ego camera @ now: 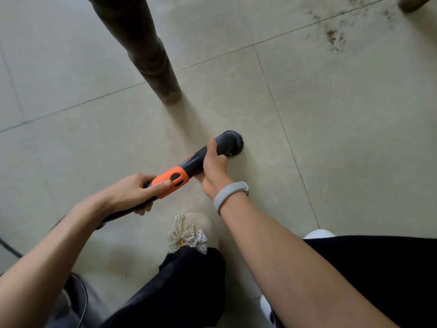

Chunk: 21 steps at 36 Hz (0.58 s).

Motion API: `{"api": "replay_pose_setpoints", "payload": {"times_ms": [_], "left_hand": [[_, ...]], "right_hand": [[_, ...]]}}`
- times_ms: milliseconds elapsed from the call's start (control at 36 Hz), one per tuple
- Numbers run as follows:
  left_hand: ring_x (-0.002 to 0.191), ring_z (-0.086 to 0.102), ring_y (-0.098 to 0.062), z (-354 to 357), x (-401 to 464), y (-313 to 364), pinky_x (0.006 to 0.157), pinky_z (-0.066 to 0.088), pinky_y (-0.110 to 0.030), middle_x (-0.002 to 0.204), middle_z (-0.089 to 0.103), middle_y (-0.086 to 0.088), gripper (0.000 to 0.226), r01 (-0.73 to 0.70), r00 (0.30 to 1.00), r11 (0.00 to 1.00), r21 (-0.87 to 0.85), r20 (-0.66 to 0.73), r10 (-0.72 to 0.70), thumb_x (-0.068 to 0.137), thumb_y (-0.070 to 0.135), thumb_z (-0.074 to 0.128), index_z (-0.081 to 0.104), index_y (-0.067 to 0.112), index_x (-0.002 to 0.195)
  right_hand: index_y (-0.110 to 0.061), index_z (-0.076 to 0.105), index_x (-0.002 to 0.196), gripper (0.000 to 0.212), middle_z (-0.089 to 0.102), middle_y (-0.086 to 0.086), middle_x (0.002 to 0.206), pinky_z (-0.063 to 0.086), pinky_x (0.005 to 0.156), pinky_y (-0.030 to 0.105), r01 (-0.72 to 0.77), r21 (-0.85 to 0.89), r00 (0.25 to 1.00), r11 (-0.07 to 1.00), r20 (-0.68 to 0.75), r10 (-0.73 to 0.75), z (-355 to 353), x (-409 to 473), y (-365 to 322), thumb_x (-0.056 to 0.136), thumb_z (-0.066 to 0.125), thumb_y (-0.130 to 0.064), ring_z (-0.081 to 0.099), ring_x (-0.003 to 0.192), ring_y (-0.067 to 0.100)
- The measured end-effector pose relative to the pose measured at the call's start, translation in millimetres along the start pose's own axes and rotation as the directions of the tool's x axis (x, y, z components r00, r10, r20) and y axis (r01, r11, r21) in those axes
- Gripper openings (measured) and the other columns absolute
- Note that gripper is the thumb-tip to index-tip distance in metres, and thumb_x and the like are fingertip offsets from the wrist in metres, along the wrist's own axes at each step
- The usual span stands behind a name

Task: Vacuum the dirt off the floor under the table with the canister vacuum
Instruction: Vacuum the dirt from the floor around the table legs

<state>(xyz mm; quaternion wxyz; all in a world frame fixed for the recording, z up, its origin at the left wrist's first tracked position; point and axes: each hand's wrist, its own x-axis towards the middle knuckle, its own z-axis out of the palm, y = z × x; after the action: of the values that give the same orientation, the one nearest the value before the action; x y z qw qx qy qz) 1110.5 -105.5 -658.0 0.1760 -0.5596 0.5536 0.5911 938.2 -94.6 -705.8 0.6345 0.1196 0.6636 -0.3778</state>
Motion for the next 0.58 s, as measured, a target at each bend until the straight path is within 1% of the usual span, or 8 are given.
{"api": "replay_pose_setpoints", "payload": {"times_ms": [56, 111, 139, 250, 306, 389, 500, 583], "left_hand": [[0.049, 0.058, -0.015, 0.0, 1.9, 6.0, 0.057, 0.049, -0.026, 0.058, 0.062, 0.0, 0.084, -0.002, 0.999, 0.999, 0.033, 0.037, 0.001, 0.053, 0.094, 0.044, 0.061, 0.022, 0.093], [0.046, 0.056, -0.017, 4.4, 6.2, 13.0, 0.055, 0.049, -0.027, 0.057, 0.059, -0.002, 0.056, 0.019, 0.998, 0.996, 0.092, 0.056, -0.025, 0.078, 0.075, 0.049, 0.059, 0.022, 0.093], [0.046, 0.055, -0.019, 7.8, 7.4, 15.5, 0.054, 0.049, -0.028, 0.056, 0.057, -0.003, 0.047, 0.039, 0.997, 0.994, 0.102, 0.07, -0.046, 0.084, 0.066, 0.049, 0.058, 0.021, 0.091], [0.046, 0.051, -0.022, 26.3, 9.5, 18.0, 0.05, 0.047, -0.028, 0.054, 0.052, -0.004, 0.05, 0.082, 0.978, 0.989, 0.126, 0.18, -0.104, 0.087, 0.061, 0.052, 0.06, 0.012, 0.095], [0.044, 0.049, -0.021, 35.0, 9.8, 20.6, 0.05, 0.046, -0.027, 0.054, 0.052, -0.004, 0.051, 0.086, 0.969, 0.984, 0.154, 0.215, -0.118, 0.087, 0.06, 0.052, 0.06, 0.01, 0.097], [0.042, 0.049, -0.021, 36.7, 12.4, 27.6, 0.051, 0.046, -0.027, 0.055, 0.053, -0.005, 0.055, 0.077, 0.957, 0.975, 0.211, 0.257, -0.132, 0.086, 0.061, 0.051, 0.058, 0.007, 0.092], [0.041, 0.049, -0.019, 22.3, 13.5, 30.2, 0.051, 0.046, -0.027, 0.054, 0.053, -0.004, 0.054, 0.074, 0.961, 0.959, 0.275, 0.238, -0.142, 0.086, 0.062, 0.051, 0.058, 0.008, 0.088], [0.041, 0.051, -0.018, 8.9, 11.1, 23.1, 0.051, 0.046, -0.026, 0.056, 0.054, -0.004, 0.055, 0.086, 0.978, 0.949, 0.302, 0.154, -0.137, 0.084, 0.065, 0.049, 0.059, 0.011, 0.089]], "right_hand": [[-0.007, 0.042, 0.115, 0.043, 0.061, 0.02, 0.116, 0.056, 0.085, 0.047, -0.04, 0.071, 0.999, 0.997, 0.021, 0.038, 0.4, -5.4, 7.7, 0.096, 0.047, -0.045, 0.066, 0.097, 0.035], [-0.005, 0.039, 0.122, 0.045, 0.06, 0.02, 0.113, 0.056, 0.08, 0.043, -0.066, 0.139, 0.997, 0.988, 0.038, 0.061, -4.2, -12.3, 16.1, 0.097, 0.047, -0.042, 0.067, 0.085, 0.031], [-0.005, 0.037, 0.124, 0.047, 0.06, 0.02, 0.11, 0.056, 0.078, 0.042, -0.074, 0.17, 0.997, 0.983, 0.042, 0.068, -8.5, -15.3, 20.9, 0.097, 0.048, -0.042, 0.067, 0.079, 0.029], [-0.004, 0.037, 0.112, 0.035, 0.055, 0.016, 0.087, 0.052, 0.08, 0.046, -0.088, 0.341, 0.996, 0.936, 0.001, 0.094, -32.6, -21.8, 35.7, 0.099, 0.049, -0.034, 0.061, 0.076, 0.031], [-0.004, 0.04, 0.107, 0.029, 0.052, 0.015, 0.086, 0.051, 0.084, 0.048, -0.086, 0.421, 0.994, 0.903, -0.023, 0.106, -43.7, -24.6, 40.4, 0.099, 0.049, -0.031, 0.061, 0.078, 0.033], [-0.007, 0.044, 0.093, 0.024, 0.052, 0.013, 0.082, 0.049, 0.091, 0.053, -0.085, 0.448, 0.994, 0.89, -0.03, 0.11, -50.1, -28.0, 45.6, 0.099, 0.048, -0.03, 0.062, 0.073, 0.032], [-0.005, 0.045, 0.099, 0.025, 0.053, 0.013, 0.082, 0.051, 0.086, 0.048, -0.072, 0.463, 0.994, 0.883, -0.041, 0.103, -41.0, -28.1, 46.0, 0.099, 0.048, -0.03, 0.063, 0.072, 0.031], [-0.005, 0.045, 0.089, 0.027, 0.052, 0.012, 0.077, 0.052, 0.077, 0.045, -0.066, 0.429, 0.997, 0.901, -0.017, 0.081, -22.2, -25.5, 40.9, 0.099, 0.048, -0.029, 0.061, 0.069, 0.03]]}}
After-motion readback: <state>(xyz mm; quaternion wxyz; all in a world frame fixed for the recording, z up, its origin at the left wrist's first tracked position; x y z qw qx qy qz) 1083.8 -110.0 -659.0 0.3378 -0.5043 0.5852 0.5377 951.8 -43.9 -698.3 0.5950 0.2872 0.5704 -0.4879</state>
